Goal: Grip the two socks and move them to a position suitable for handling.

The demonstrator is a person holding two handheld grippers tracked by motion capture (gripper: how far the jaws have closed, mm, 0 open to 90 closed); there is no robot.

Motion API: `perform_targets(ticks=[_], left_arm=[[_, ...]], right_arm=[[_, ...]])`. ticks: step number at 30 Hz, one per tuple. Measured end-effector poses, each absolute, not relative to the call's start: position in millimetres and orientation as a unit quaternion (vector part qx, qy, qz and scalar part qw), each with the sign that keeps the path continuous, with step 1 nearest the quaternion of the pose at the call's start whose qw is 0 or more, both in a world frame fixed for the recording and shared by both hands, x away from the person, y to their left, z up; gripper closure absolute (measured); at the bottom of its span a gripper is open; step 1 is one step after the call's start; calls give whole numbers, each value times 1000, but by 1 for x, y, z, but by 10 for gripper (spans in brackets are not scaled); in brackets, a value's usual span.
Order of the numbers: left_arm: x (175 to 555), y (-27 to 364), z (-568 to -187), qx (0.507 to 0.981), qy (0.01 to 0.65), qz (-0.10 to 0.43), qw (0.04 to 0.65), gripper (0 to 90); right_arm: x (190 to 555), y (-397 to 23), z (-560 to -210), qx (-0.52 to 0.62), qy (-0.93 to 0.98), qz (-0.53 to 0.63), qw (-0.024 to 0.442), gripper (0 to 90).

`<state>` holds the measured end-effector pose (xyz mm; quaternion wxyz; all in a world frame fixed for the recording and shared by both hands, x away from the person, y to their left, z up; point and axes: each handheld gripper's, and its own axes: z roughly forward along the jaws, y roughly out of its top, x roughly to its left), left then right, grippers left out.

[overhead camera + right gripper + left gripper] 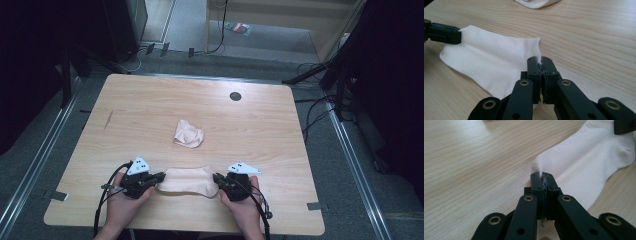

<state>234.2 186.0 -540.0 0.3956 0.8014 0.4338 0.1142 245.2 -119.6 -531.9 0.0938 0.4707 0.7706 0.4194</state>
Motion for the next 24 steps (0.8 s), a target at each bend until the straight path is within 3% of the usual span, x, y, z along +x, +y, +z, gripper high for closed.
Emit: perform_targets(ticks=[6,7,8,9,10,11,12,13,17,24], left_arm=[[235,184,-543,802,433,111,396,898],[236,186,-544,799,433,109,403,884],[236,186,-544,799,433,109,403,845],[237,186,-544,795,436,108,406,732],[238,187,-545,790,442,110,410,732],[239,190,-544,777,451,116,424,541],[239,190,-544,777,451,116,424,493],[240,194,-541,765,454,122,440,453],[242,200,-540,750,460,134,457,346],[257,221,-542,725,473,166,473,277]], right_arm=[[246,-114,-536,461,778,414,101,869],[247,-115,-536,461,776,420,95,817],[247,-115,-536,461,776,420,95,817],[248,-117,-536,461,769,433,92,628],[248,-117,-536,461,769,433,92,628],[249,-119,-534,463,762,441,98,520],[249,-119,-534,463,762,441,98,520],[250,-122,-532,470,753,448,108,453],[252,-127,-530,476,745,452,123,391],[256,-129,-528,484,738,452,129,377]])
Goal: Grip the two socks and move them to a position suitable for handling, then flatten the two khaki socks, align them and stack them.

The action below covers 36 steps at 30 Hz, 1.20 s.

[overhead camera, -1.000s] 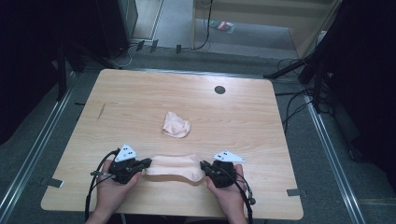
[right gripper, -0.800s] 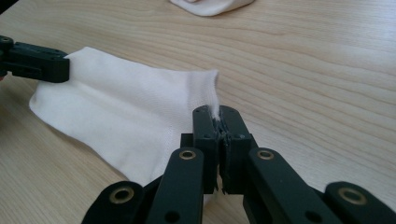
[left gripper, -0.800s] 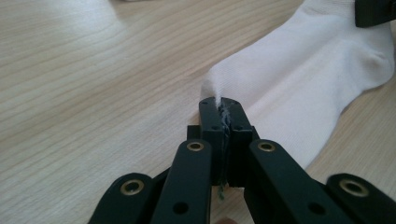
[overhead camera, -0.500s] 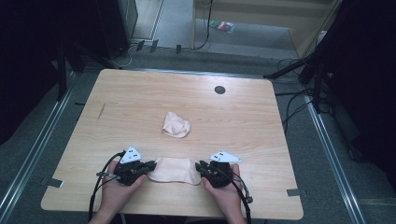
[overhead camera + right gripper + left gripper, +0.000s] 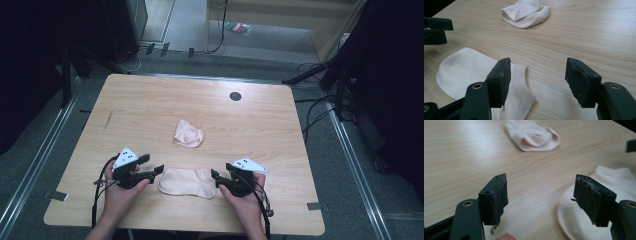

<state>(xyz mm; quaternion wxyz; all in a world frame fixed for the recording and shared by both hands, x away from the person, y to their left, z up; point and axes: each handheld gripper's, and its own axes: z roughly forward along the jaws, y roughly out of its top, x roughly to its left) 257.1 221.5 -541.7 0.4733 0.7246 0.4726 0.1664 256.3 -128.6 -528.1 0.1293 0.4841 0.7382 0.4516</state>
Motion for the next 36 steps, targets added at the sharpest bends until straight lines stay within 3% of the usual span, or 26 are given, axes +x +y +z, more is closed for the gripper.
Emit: perform_targets(ticks=[6,14,24,29,36], left_arm=[[267,242,-546,699,500,202,471,271],[270,244,-551,680,521,192,479,244],[271,246,-551,675,525,188,483,247],[271,246,-551,673,526,186,486,250],[272,247,-552,672,527,182,486,252]], right_arm=[[261,-126,-523,489,734,453,132,382],[280,-116,-506,492,726,459,139,400],[328,-77,-495,469,748,446,148,497],[361,-60,-501,472,754,436,137,591],[386,-40,-507,475,761,416,151,574]])
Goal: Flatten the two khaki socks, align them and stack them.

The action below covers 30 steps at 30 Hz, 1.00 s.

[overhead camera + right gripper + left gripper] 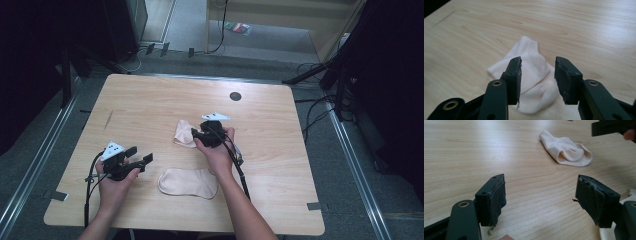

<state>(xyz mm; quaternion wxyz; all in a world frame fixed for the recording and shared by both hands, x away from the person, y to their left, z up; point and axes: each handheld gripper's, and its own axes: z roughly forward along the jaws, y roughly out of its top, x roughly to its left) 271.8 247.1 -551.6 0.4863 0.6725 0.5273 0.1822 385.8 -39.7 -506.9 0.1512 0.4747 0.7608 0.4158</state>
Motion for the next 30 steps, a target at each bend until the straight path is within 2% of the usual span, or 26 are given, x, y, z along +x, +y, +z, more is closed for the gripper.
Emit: perform_targets(ticks=[4,10,12,13,15,18,21,22,23,30], left_arm=[[272,247,-552,670,530,178,488,257],[274,249,-552,667,535,173,488,261],[274,249,-552,667,536,171,488,262],[274,249,-552,666,537,170,488,263],[274,249,-552,666,538,169,488,268],[274,250,-552,666,538,169,488,272],[275,249,-552,665,539,168,488,273],[275,249,-552,665,539,168,488,273],[275,249,-552,665,540,168,488,273],[280,249,-553,668,548,157,478,267]], right_arm=[[402,-30,-514,477,766,408,136,559],[409,-21,-523,488,770,382,149,543],[411,-17,-527,487,774,375,154,518],[414,-13,-532,486,780,363,157,471],[415,-12,-535,490,780,355,161,472],[416,-9,-540,484,782,358,161,557],[413,-6,-539,468,790,353,177,744],[413,-6,-539,468,790,353,177,744],[413,-6,-538,467,791,353,177,832],[411,-9,-523,470,782,373,168,857]])
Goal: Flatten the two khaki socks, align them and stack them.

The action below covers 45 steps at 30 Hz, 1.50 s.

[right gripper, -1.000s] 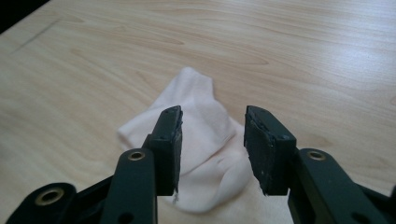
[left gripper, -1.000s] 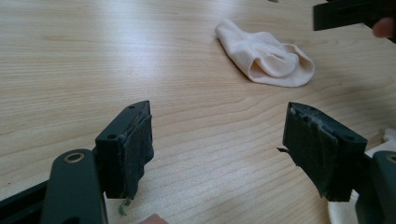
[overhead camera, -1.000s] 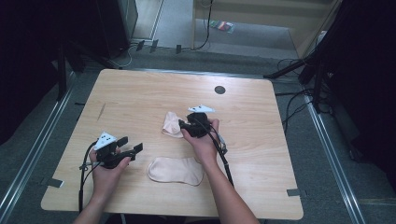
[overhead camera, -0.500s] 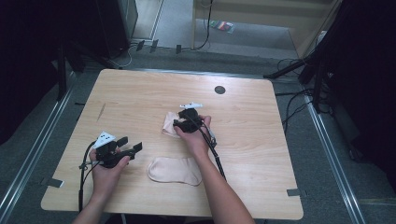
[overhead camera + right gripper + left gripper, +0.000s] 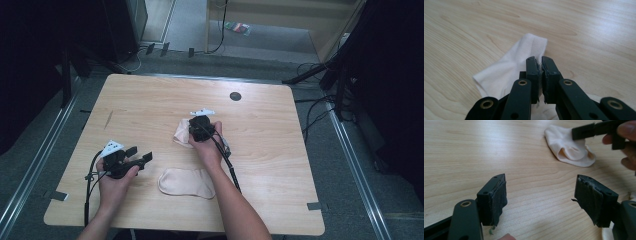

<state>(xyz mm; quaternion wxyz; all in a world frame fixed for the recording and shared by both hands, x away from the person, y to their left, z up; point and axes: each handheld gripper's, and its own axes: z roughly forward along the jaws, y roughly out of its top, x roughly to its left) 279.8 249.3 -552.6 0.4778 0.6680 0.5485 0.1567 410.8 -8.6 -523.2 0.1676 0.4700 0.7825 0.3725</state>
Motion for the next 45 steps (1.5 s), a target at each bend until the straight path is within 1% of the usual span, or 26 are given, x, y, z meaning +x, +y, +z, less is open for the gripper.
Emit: perform_targets(ticks=[5,8,10,11,12,13,14,15,16,17,20,24,25,30,31,32,33,34,35,37,38,40,41,42,43,45], left_arm=[[282,246,-550,674,545,165,470,266],[289,242,-547,670,541,158,484,281],[297,236,-543,677,531,156,485,290],[308,228,-539,689,518,153,484,290],[308,228,-539,689,518,153,484,289],[321,220,-539,700,507,143,482,289],[321,220,-539,700,507,143,482,288],[333,212,-542,710,503,132,474,287],[333,212,-542,710,503,132,474,286],[343,205,-547,715,503,121,470,286],[351,199,-549,716,504,123,467,293],[362,185,-547,730,487,116,464,307],[368,178,-546,738,481,122,457,306],[376,167,-546,739,482,130,453,320],[378,164,-546,737,484,149,448,371],[378,164,-546,737,484,149,448,417],[379,165,-545,738,481,175,441,500],[379,165,-545,738,481,175,441,581],[379,169,-541,737,475,192,442,654],[377,176,-535,739,464,208,441,881],[376,180,-532,741,459,223,436,900],[374,183,-528,742,453,235,435,900],[368,187,-522,746,440,292,406,900],[368,187,-522,746,440,292,406,900],[361,193,-517,740,438,319,399,900],[354,195,-517,746,427,339,383,900]], right_arm=[[408,-9,-505,461,781,388,162,858],[406,-8,-494,452,783,397,161,858],[405,-6,-487,446,785,399,160,858],[405,-5,-484,445,785,401,160,858],[405,-5,-484,445,785,401,160,858],[405,-5,-478,442,785,404,160,858],[405,-5,-478,442,785,404,160,858],[404,-5,-473,441,784,407,160,857],[404,-5,-473,441,784,407,160,857],[404,-5,-469,440,783,410,160,858],[403,-6,-464,439,783,412,160,857],[401,-5,-455,433,783,418,156,857],[399,-4,-451,429,782,425,154,856],[395,-4,-441,420,781,439,146,856],[392,-5,-434,418,777,451,137,856],[392,-5,-434,418,777,451,137,856],[390,-7,-426,414,774,463,123,856],[390,-7,-426,414,774,463,123,856],[386,-10,-418,405,773,473,119,856],[382,-15,-411,397,770,488,109,856],[380,-18,-408,394,769,493,105,858],[379,-23,-407,393,769,492,107,860],[378,-33,-407,403,765,489,116,867],[379,-39,-409,412,762,485,118,870],[381,-45,-413,420,762,477,120,871],[384,-55,-425,437,761,463,123,874]])
